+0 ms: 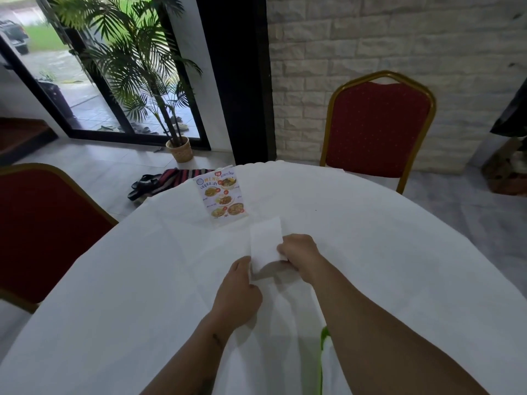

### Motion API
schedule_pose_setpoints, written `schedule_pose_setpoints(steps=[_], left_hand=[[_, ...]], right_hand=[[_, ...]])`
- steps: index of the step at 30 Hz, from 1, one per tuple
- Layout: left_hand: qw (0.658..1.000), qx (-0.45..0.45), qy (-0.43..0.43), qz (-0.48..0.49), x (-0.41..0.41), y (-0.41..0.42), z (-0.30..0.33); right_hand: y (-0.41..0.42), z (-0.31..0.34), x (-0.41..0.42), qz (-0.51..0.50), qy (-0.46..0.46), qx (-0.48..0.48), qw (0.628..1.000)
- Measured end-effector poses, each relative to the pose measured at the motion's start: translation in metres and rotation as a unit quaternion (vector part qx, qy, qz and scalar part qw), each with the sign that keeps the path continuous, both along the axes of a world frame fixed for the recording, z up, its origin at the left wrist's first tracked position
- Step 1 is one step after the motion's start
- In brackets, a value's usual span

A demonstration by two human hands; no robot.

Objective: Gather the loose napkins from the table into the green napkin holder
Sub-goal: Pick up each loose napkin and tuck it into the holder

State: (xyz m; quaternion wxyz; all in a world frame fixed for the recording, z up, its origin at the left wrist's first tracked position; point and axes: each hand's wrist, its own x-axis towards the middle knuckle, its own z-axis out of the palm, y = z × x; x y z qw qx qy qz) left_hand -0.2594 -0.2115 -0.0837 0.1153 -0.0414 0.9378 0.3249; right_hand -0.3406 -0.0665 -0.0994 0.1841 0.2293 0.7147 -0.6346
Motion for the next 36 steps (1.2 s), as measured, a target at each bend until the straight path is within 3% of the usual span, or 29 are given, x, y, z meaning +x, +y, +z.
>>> schedule_pose_setpoints(steps=[5, 12, 16, 25, 33, 36], left_hand=[[0.999, 0.032, -0.006, 0.022, 0.037, 0.007, 0.025], [0.993, 0.109, 0.04, 0.003, 0.088, 0.011, 0.064], [0.987, 0.153, 0.052, -0.019, 0.123, 0.015, 0.075], [0.983, 0.143, -0.025, -0.111, 0.199, 0.021, 0.08], [0.973, 0.094, -0.036, -0.205, 0.229, 0.027, 0.077], [0.97, 0.061, -0.035, -0.232, 0.23, 0.024, 0.071]], right_hand=[[0.013, 0.038, 0.049, 0.001, -0.018, -0.015, 1.0], [0.036, 0.121, 0.132, -0.079, 0.041, -0.093, 0.992], [0.048, 0.13, 0.194, -0.13, 0.057, -0.134, 0.981], [0.048, 0.091, 0.324, -0.171, 0.017, 0.044, 0.984], [0.046, 0.091, 0.342, -0.169, 0.018, 0.119, 0.978], [0.045, 0.094, 0.348, -0.144, 0.02, 0.189, 0.971]])
